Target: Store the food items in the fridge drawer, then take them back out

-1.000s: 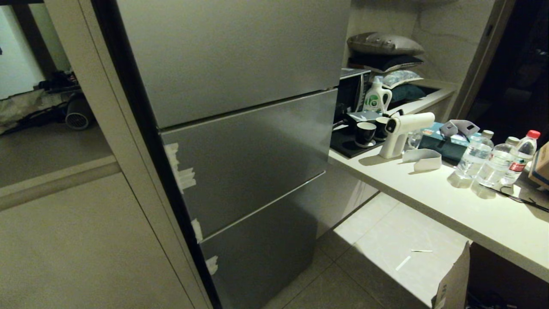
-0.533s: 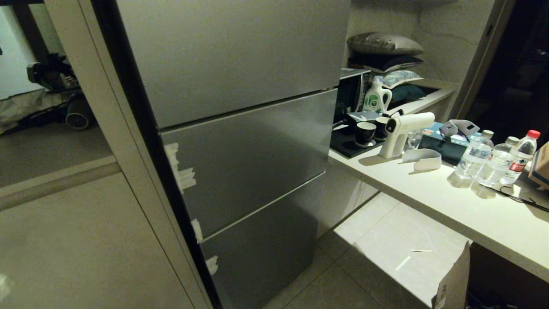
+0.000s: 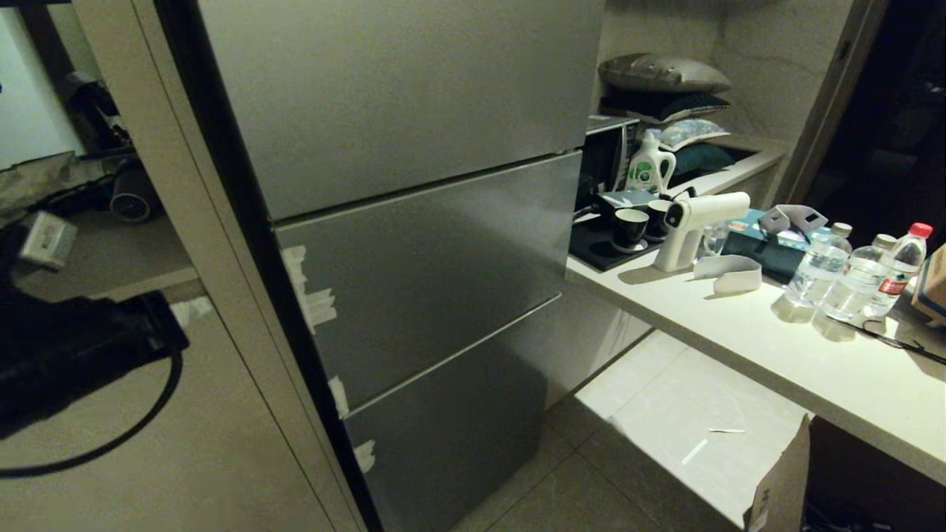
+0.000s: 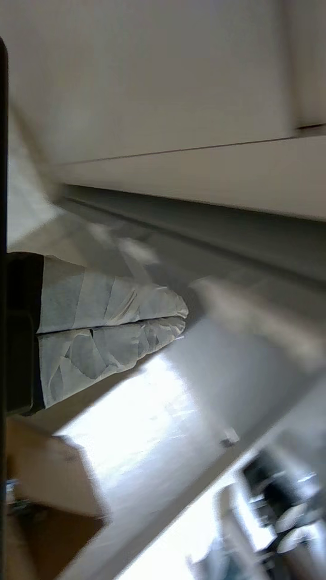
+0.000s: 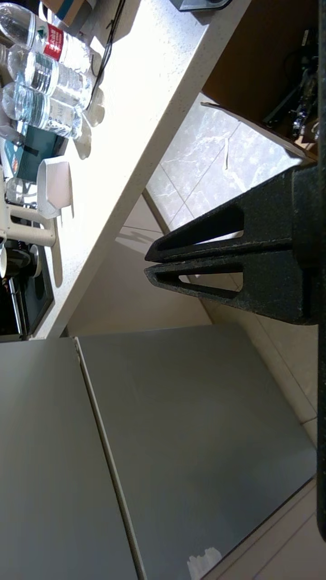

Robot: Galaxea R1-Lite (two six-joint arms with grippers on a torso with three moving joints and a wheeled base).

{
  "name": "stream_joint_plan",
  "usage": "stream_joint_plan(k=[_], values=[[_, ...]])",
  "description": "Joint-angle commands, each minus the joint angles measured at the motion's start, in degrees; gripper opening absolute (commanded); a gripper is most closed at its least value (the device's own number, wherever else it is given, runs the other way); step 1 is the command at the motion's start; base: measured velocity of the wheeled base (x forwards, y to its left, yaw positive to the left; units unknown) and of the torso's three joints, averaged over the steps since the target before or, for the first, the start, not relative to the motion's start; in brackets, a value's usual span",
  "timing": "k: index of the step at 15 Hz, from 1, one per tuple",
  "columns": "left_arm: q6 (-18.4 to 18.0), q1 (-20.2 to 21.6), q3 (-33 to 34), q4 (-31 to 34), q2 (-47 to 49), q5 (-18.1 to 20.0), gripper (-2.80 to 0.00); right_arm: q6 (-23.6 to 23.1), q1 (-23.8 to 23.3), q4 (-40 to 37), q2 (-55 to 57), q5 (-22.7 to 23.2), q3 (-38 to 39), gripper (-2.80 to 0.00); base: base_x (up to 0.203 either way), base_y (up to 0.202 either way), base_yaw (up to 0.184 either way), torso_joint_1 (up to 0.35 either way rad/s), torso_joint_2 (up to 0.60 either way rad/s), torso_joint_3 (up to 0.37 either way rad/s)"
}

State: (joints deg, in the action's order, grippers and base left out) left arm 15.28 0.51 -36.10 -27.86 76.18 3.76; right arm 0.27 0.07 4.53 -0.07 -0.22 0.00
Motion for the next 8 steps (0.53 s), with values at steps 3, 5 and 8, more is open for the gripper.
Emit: stream_joint_plan(k=[3, 5, 8], values=[[-3.09, 4.53, -4.12, -4.63, 11.92, -1.20, -2.80, 0.00, 0.01, 0.04, -0.01, 0.04, 1.76, -2.80, 0.000, 0.000, 0.000, 0.000, 0.00, 0.000], [-2.65, 4.59, -5.54, -5.53, 16.15, -1.10, -2.80, 0.00, 0.01, 0.04, -0.01, 0.04, 1.76, -2.80, 0.000, 0.000, 0.000, 0.000, 0.00, 0.000], [-0.61, 4.36, -6.61, -15.46, 21.33, -0.67, -2.80, 0.00, 0.01, 0.04, -0.01, 0.04, 1.76, -2.80, 0.000, 0.000, 0.000, 0.000, 0.00, 0.000]])
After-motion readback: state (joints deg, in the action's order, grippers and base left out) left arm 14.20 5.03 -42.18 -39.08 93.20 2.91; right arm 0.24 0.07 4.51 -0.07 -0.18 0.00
